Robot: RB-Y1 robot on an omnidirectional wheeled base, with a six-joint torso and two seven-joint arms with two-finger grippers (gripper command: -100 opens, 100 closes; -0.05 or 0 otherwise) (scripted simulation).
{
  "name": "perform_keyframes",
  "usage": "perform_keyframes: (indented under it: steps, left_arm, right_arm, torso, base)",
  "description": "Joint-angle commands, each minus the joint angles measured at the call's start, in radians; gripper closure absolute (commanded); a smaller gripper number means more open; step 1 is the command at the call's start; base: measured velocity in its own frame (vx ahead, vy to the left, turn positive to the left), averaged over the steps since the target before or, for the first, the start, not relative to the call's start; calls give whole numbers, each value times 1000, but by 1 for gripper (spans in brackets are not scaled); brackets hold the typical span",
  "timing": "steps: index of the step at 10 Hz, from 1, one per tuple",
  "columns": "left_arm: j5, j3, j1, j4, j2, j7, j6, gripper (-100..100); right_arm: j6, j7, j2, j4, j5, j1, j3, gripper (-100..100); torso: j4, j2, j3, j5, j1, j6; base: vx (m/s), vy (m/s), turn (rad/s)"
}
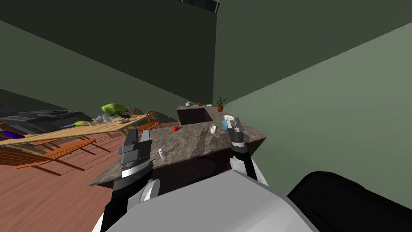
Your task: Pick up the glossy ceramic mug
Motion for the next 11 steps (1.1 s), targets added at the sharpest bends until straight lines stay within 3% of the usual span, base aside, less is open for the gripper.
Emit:
perform_keyframes:
  steps: [1, 3, 8, 10, 11]
  left_arm:
    - [0, 0, 0, 0, 0, 0, 0, 0]
    - [0, 0, 0, 0, 0, 0, 0, 0]
    - [0, 0, 0, 0, 0, 0, 0, 0]
    - [0, 0, 0, 0, 0, 0, 0, 0]
    - [0, 0, 0, 0, 0, 0, 0, 0]
  right_arm:
    - [2, 4, -29, 11, 3, -7, 1, -100]
    - [3, 9, -54, 23, 6, -13, 2, -100]
    - [12, 38, -187, 100, 30, -55, 12, -100]
    - [17, 59, -255, 154, 49, -82, 18, -100]
    - [17, 59, -268, 154, 49, -82, 18, -100]
  torso:
    - [0, 0, 0, 0, 0, 0]
    - [0, 2, 1, -1, -3, 0]
    - [2, 8, 4, -2, -8, 0]
    - [1, 5, 3, -1, -5, 0]
    - [2, 7, 4, -2, -7, 0]
  base:
    - [-20, -21, 45]
    - [-51, -50, 50]
    - [-94, -82, 96]
    - [-103, -78, 136]
    - [-86, -98, 59]
